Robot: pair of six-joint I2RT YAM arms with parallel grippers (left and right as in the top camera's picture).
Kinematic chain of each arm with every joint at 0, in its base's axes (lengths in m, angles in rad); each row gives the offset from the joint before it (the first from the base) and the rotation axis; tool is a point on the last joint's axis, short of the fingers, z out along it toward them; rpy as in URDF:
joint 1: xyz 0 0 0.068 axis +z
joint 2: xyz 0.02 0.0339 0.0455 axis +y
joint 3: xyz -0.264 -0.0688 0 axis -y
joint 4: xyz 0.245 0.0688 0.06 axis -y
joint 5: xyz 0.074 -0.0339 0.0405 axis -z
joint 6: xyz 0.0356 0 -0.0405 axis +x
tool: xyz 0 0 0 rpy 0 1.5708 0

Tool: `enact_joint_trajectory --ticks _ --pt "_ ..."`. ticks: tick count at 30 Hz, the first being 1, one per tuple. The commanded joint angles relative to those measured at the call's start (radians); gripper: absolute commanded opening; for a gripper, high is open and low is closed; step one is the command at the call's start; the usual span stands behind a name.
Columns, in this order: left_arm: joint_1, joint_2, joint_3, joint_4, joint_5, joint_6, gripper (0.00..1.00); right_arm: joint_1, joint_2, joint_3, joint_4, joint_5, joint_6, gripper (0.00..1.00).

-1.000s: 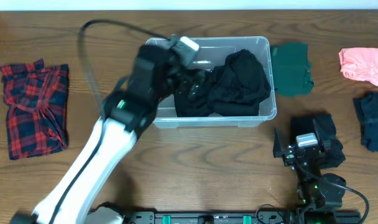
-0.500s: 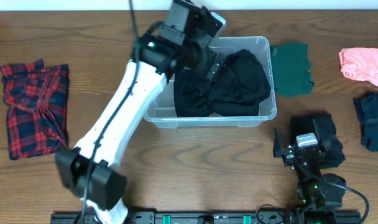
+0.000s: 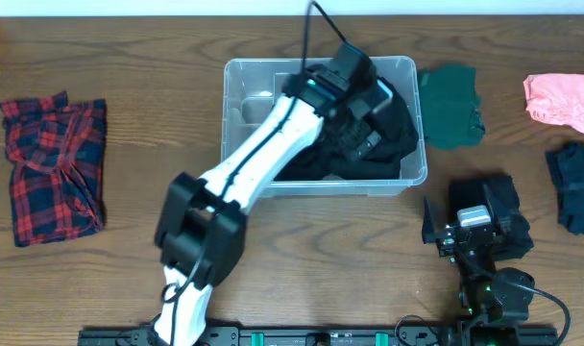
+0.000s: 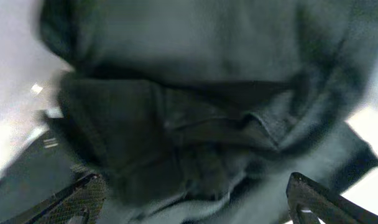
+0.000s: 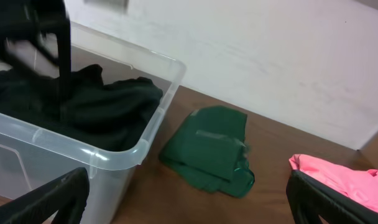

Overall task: Pack container
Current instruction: 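Lower the black garment into the bin and release it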

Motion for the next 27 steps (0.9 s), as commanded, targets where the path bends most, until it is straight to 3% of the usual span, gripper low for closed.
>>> enact_joint_trajectory --ticks 1,20,27 --pt "0.002 0.063 0.009 -0.003 -0.078 0.024 0.94 -0.014 -0.003 -0.003 -0.003 -0.001 -0.014 0.99" --pt "0.001 0.141 0.005 -0.018 -0.52 0.024 0.94 -0.014 -0.003 -0.003 -0.003 -0.001 -0.014 0.99" --pt "-0.024 0.127 0.006 -0.014 -0.471 0.021 0.98 -0.014 -0.003 -0.003 -0.003 -0.001 -0.014 0.99"
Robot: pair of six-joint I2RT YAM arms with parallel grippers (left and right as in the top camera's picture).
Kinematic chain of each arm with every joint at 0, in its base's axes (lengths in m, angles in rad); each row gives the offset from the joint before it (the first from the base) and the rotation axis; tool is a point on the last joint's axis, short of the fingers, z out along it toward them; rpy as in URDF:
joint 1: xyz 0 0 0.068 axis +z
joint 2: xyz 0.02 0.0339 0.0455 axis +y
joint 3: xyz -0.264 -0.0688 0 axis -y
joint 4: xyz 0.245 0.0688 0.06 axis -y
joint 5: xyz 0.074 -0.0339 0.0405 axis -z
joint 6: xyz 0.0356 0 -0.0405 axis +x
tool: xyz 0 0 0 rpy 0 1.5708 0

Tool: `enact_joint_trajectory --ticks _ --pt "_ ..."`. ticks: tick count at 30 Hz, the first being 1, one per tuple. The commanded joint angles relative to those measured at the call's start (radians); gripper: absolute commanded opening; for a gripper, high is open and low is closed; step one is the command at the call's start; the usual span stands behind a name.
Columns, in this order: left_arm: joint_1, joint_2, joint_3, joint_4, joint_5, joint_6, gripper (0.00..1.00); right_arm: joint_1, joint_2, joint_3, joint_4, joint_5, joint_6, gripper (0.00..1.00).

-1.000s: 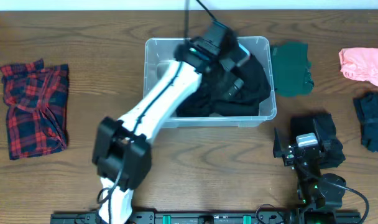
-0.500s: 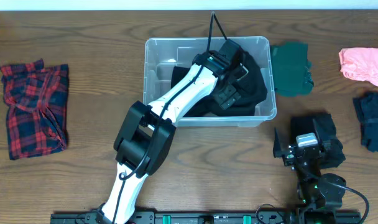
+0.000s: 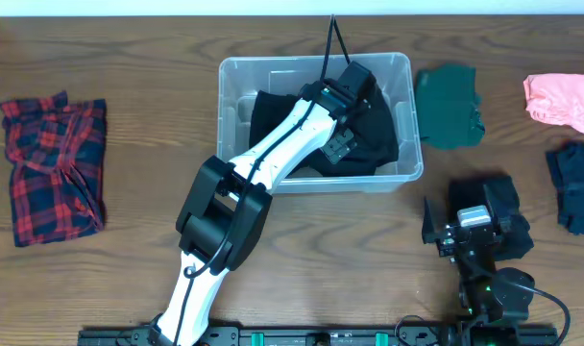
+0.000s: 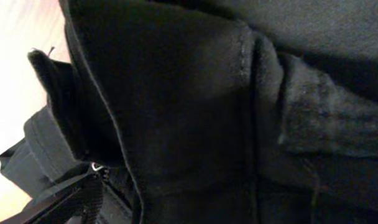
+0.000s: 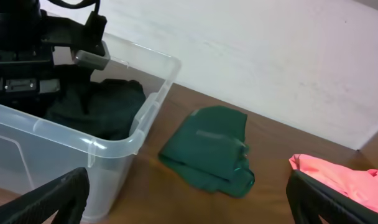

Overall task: Pack container
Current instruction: 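Lower the black garment into the bin and release it, then move the left gripper to the red plaid shirt and grasp it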

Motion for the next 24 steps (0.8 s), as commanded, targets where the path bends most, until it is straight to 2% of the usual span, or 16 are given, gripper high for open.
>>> enact_joint_trajectory --ticks 1,8,15,20,24 --pt "-0.02 0.003 0.008 -0.002 -0.018 -0.001 1.0 -0.014 -0.003 -0.003 -0.003 0.0 -0.014 0.99" --pt "-0.064 -0.128 0.011 0.005 -0.019 -0.057 0.98 -0.014 -0.003 -0.003 -0.003 0.0 -0.014 0.99" --pt "-0.039 -0.396 0.011 -0.016 -0.02 -0.137 0.98 -0.014 -0.003 -0.003 -0.003 0.0 -0.014 0.99" --pt "0.068 -0.596 0.011 -0.151 -0.023 -0.137 0.98 -0.014 -0.003 -0.003 -0.003 0.0 -0.014 0.99" --pt "0.241 -0.687 0.011 -0.3 -0.024 -0.139 0.98 -0.014 -0.003 -0.003 -0.003 0.0 -0.014 0.99"
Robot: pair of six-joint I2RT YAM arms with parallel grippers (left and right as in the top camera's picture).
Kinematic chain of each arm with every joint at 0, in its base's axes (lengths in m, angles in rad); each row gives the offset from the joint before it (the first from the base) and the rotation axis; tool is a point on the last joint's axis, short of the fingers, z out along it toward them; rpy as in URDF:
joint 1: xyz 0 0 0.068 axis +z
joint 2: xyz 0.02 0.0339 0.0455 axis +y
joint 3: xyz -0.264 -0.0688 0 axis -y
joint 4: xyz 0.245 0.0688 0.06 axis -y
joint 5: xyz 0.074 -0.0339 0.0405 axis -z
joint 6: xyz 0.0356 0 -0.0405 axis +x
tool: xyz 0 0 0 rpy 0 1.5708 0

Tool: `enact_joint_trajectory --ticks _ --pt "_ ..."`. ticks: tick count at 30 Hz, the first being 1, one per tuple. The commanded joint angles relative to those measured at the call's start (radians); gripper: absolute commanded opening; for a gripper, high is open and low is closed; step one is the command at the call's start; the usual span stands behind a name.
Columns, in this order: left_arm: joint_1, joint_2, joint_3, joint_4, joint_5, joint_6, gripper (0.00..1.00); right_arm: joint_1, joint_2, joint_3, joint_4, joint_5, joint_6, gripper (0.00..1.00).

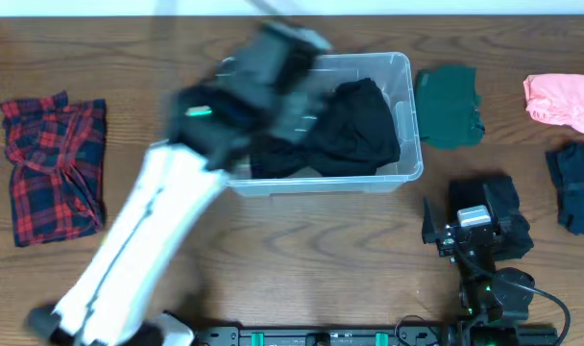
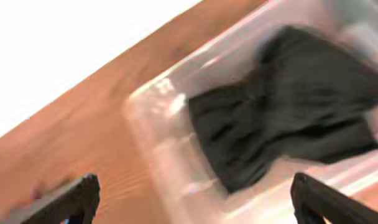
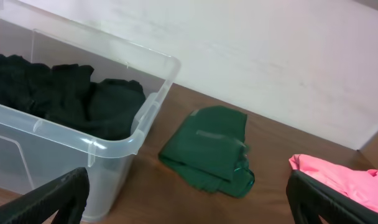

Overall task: Pack container
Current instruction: 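Move the left gripper to the red plaid shirt and grasp it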

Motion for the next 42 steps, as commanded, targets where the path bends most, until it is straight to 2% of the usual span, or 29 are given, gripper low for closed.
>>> enact_joint_trajectory --ticks 1,4,8,13,24,28,42 --pt "0.16 -0.029 0.0 -0.088 -0.027 -0.053 0.98 -0.014 -0.003 -0.003 -0.003 0.0 -0.014 0.99" --pt "0.338 -0.023 -0.005 -0.162 -0.053 -0.14 0.98 -0.014 -0.003 -0.003 -0.003 0.0 -0.014 0.99" --pt "0.534 0.033 -0.044 -0.194 -0.053 -0.166 0.98 -0.014 -0.003 -0.003 -0.003 -0.001 -0.014 0.99" --pt "0.649 0.151 -0.071 -0.196 -0.137 -0.204 0.98 -0.014 -0.003 -0.003 -0.003 0.0 -0.014 0.99" --pt "0.745 0.446 -0.071 -0.148 -0.201 -0.209 0.98 -0.014 -0.003 -0.003 -0.003 0.0 -0.014 0.99" --pt "0.76 0.522 -0.071 -0.148 -0.246 -0.259 0.98 -0.014 -0.003 -0.003 -0.003 0.0 -0.014 0.99" --pt "0.811 0.645 -0.075 -0.023 -0.247 -0.257 0.98 -0.014 -0.003 -0.003 -0.003 0.0 -0.014 0.99"
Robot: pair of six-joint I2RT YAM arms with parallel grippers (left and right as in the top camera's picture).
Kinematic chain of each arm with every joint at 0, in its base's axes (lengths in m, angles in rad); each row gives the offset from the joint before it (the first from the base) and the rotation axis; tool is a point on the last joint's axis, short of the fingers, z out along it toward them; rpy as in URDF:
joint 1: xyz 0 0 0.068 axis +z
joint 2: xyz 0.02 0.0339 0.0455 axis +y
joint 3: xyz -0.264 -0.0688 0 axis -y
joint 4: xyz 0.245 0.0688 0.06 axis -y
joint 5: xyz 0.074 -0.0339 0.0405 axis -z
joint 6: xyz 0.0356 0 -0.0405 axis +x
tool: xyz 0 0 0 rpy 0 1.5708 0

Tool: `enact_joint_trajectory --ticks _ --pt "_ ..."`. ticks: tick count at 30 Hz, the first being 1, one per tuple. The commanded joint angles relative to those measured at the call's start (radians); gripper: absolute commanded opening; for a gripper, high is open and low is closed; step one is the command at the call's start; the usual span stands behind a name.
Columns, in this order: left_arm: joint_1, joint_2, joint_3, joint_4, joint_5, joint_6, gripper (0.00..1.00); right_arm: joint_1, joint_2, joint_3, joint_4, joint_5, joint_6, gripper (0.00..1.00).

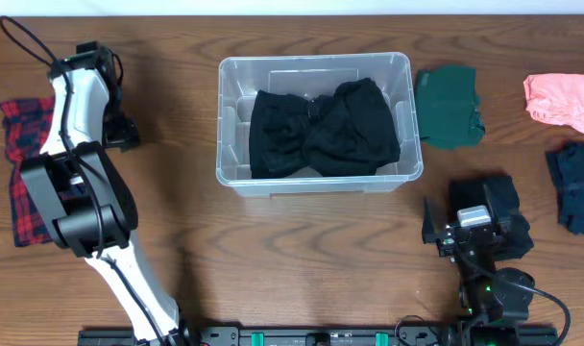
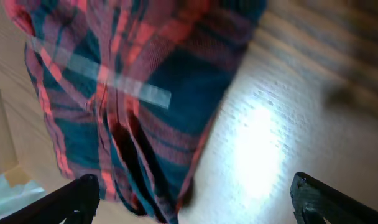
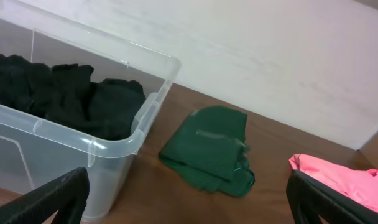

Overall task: Pack container
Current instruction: 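Move the left gripper to the red plaid shirt and grasp it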

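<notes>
The clear plastic container stands at the middle back of the table with a black garment lying wholly inside it. A red and blue plaid shirt lies at the far left. My left gripper hangs open over that shirt's right edge; in the left wrist view the plaid shirt fills the upper left and the left gripper holds nothing. My right gripper rests open at the front right, and in its own view the right gripper is also empty.
A folded green cloth lies just right of the container, also seen as the green cloth. A pink cloth and a dark blue cloth lie at the right edge. The container's corner faces the right wrist.
My left arm was a blur over the container's left side; now it reaches the far left, open over the plaid shirt's edge. The black garment and right arm have not moved.
At first my left gripper was down in the container on the black garment, part of which hung over the right rim. Then the garment lay inside with the gripper still in it. After that the arm was out of the container, and now it is at the plaid shirt.
</notes>
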Motion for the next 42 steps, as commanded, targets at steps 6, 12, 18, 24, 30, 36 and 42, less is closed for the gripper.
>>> enact_joint_trajectory --ticks 6,12,18,24,30,36,42 --pt "0.059 0.068 -0.008 0.047 -0.019 -0.009 0.98 -0.014 -0.003 -0.003 -0.003 -0.001 -0.014 0.99" --pt "0.064 0.133 -0.008 0.057 -0.027 -0.01 0.98 -0.014 -0.003 -0.003 -0.003 0.0 -0.014 0.99" --pt "0.065 0.172 -0.008 0.088 -0.084 -0.014 0.98 -0.014 -0.003 -0.003 -0.003 0.0 -0.014 0.99" --pt "0.067 0.202 -0.008 0.119 -0.168 -0.059 0.97 -0.014 -0.003 -0.003 -0.003 0.0 -0.014 0.99" --pt "0.069 0.215 -0.011 0.159 -0.173 -0.084 0.76 -0.014 -0.003 -0.003 -0.003 0.0 -0.014 0.99" --pt "0.069 0.215 -0.011 0.166 -0.172 -0.085 0.42 -0.014 -0.003 -0.003 -0.003 0.0 -0.014 0.99" --pt "0.063 0.211 -0.011 0.137 -0.168 -0.108 0.23 -0.014 -0.003 -0.003 -0.003 -0.001 -0.014 0.99"
